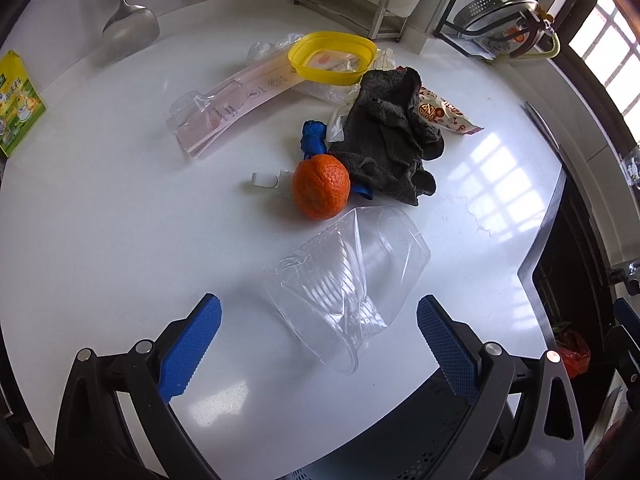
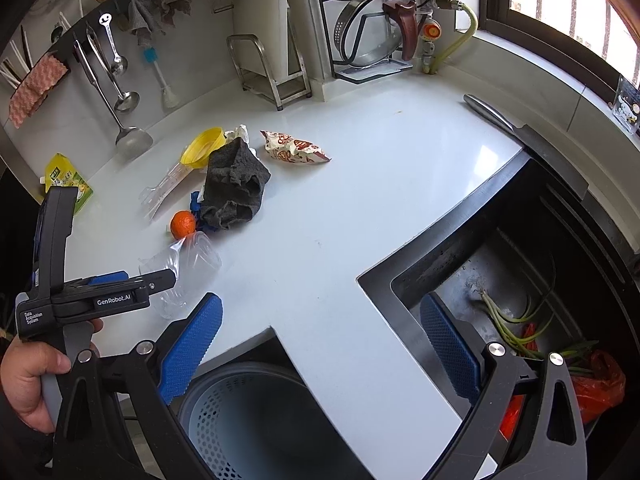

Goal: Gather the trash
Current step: 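Grasp the clear plastic cup with the left gripper and lift it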

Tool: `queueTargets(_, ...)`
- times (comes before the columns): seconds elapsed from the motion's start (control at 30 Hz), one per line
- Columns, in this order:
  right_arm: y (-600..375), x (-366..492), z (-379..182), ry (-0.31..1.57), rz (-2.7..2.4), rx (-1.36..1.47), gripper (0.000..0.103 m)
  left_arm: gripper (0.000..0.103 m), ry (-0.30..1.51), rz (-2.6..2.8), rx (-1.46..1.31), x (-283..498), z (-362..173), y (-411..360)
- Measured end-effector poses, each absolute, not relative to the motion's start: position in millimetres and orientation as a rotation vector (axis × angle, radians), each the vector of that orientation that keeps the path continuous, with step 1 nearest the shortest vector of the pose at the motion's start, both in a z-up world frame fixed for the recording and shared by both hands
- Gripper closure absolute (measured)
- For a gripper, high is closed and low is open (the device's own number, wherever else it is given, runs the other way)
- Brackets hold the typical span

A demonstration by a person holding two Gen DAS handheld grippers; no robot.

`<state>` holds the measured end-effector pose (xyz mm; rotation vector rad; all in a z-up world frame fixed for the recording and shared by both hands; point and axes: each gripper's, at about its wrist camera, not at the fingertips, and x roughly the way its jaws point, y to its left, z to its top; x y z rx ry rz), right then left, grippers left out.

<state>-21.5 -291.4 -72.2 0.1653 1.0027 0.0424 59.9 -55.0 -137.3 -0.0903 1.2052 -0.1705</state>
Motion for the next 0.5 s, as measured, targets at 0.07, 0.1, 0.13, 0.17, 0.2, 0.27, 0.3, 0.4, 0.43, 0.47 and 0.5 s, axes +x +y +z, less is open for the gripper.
queueTargets(0.07,-292,-19,-73,1.005,0.042,0.165,0.008,0.01,1.218,-0.182,-0.115,63,-139,-56)
queueTargets(0.1,-293,-19,-73,1.005,0.043,0.165,0.008,0.021,1.223,-0.194,-0.129,64,-140,-56)
queueTargets(0.13,-293,-18,-73,1.005,0.043,0.164,0.008,0.027,1.233,-0.209,-0.133,64,-142,-57)
queueTargets(0.17,-293,-17,-73,1.005,0.044,0.164,0.008,0.036,1.243,-0.219,-0.132,64,-145,-59)
queueTargets(0.2,-293,-16,-73,1.005,0.045,0.163,0.008,0.039,1.248,-0.224,-0.135,65,-146,-59)
queueTargets(0.27,-291,-14,-73,1.005,0.05,0.159,0.008,0.043,1.247,-0.23,-0.143,64,-149,-60)
queueTargets(0.3,-290,-13,-73,1.005,0.054,0.156,0.008,0.055,1.246,-0.233,-0.144,65,-150,-59)
queueTargets(0.4,-285,-9,-73,1.006,0.069,0.144,0.008,0.079,1.251,-0.256,-0.157,66,-152,-58)
queueTargets(0.43,-283,-7,-74,1.007,0.075,0.139,0.008,0.085,1.243,-0.272,-0.166,66,-151,-56)
queueTargets(0.47,-280,-5,-74,1.009,0.082,0.135,0.008,0.092,1.24,-0.287,-0.172,67,-151,-55)
queueTargets(0.5,-277,-3,-75,1.009,0.089,0.131,0.008,0.094,1.236,-0.309,-0.191,68,-150,-54)
